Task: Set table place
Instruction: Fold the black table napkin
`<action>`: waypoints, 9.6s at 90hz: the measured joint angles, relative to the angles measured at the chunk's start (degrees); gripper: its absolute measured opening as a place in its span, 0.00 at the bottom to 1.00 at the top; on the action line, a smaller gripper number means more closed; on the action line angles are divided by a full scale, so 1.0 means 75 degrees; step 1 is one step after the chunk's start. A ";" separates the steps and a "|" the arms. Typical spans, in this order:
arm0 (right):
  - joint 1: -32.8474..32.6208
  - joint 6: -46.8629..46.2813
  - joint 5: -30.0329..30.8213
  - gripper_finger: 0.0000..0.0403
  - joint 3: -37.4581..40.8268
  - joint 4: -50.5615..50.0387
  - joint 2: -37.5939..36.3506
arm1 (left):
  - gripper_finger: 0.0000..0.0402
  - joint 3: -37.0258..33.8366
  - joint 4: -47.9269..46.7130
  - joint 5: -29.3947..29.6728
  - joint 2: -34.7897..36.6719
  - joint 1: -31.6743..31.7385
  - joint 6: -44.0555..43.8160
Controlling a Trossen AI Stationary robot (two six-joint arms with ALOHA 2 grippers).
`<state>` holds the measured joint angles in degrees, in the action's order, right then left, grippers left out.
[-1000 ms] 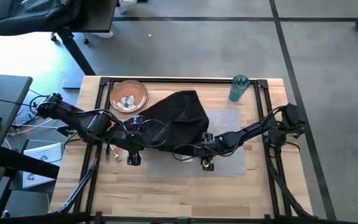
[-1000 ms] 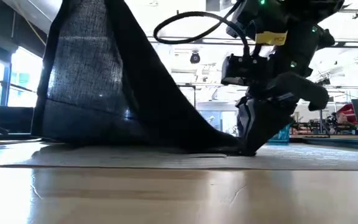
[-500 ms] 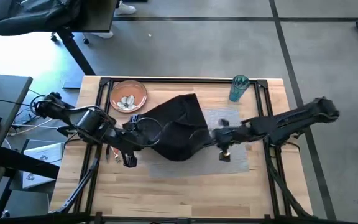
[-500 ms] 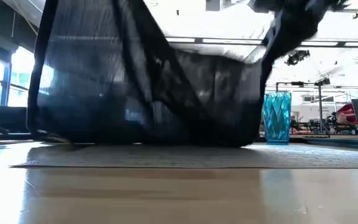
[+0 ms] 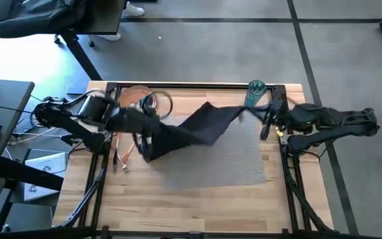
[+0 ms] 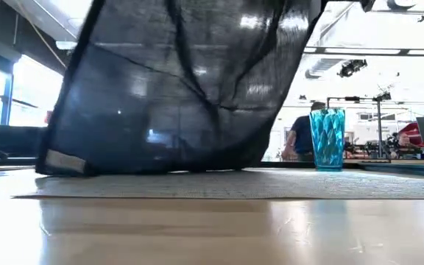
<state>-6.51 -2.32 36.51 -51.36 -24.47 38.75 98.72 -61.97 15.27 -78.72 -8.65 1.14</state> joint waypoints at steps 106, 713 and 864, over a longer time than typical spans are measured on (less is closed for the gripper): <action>-0.0123 -0.0487 -0.0349 0.00 -0.2514 -0.3454 0.1147 | 0.00 0.1377 -0.1522 -0.1161 0.0051 0.1924 0.0556; -0.6550 -0.6231 -0.1595 0.35 0.0264 0.1458 0.8534 | 0.40 -0.5435 0.5571 -0.1905 -0.3005 -0.5906 -0.6612; -0.6568 -0.5752 -0.1548 0.00 -0.1794 -0.1485 0.8537 | 0.01 -0.5444 0.5031 -0.1004 -0.2228 -0.6046 -0.7441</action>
<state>-55.77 -45.46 24.90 -64.82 -35.61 102.78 57.89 -24.23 7.74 -95.43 -54.00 -54.66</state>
